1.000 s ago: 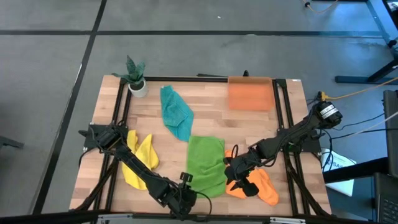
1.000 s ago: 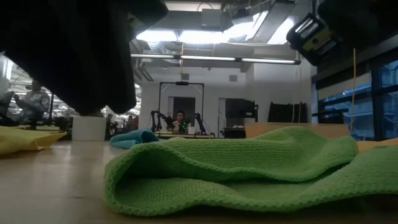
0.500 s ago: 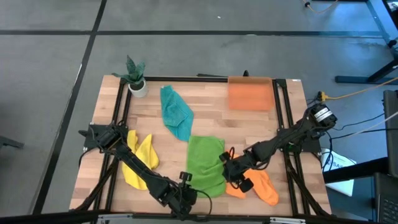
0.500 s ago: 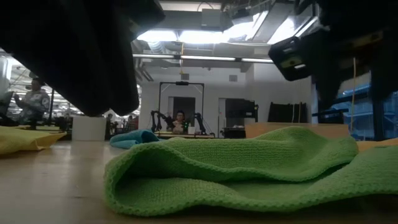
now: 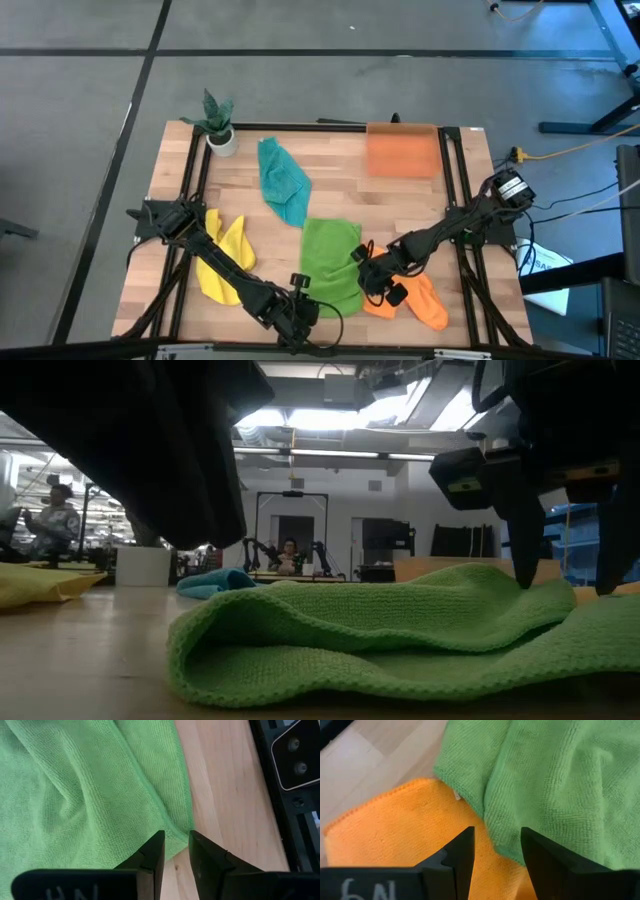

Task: Roll microfiber towels into tight, uniform cylinder then place into a basket
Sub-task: Fold the green towel

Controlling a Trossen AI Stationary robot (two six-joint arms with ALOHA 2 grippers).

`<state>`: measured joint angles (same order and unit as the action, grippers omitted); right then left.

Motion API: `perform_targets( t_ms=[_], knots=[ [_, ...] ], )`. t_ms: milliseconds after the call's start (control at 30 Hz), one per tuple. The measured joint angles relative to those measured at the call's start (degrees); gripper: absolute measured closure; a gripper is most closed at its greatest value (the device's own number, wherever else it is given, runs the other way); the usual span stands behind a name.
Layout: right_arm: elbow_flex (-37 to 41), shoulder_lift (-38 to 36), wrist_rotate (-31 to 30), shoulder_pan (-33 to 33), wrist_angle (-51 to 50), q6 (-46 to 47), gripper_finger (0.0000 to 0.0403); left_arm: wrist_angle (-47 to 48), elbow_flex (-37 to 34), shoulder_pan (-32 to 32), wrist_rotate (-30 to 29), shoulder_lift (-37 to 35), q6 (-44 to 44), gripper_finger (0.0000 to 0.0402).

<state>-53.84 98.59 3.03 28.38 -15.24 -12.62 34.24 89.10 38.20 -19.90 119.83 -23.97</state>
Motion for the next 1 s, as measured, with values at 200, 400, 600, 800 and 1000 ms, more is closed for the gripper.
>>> perform_targets(
  t_ms=[200, 400, 600, 800, 1000],
  knots=[
    [0.00, 0.04, -0.10, 0.00, 0.13, -0.11, 0.0264, 0.00, 0.00, -0.05, 0.02, 0.00, 0.01, 0.0324],
    [0.00, 0.04, -3.32, 0.00, -0.64, -0.12, 0.0325, 0.01, -0.02, -0.21, 0.02, -0.01, -0.02, 0.0324],
    [0.00, 0.07, -3.39, -0.02, -0.79, -0.11, 0.0375, 0.02, -0.02, -0.21, 0.02, 0.00, -0.03, 0.0324],
    [0.00, 0.07, -2.01, -0.02, -0.79, 0.33, 0.0396, 0.00, -0.02, -0.21, 0.02, 0.00, -2.49, 0.0324],
    [-2.74, 0.07, 0.09, 0.15, -0.96, 3.35, 0.0399, 0.31, -0.02, 0.24, 0.02, 0.00, -4.20, 0.0324]
  ],
)
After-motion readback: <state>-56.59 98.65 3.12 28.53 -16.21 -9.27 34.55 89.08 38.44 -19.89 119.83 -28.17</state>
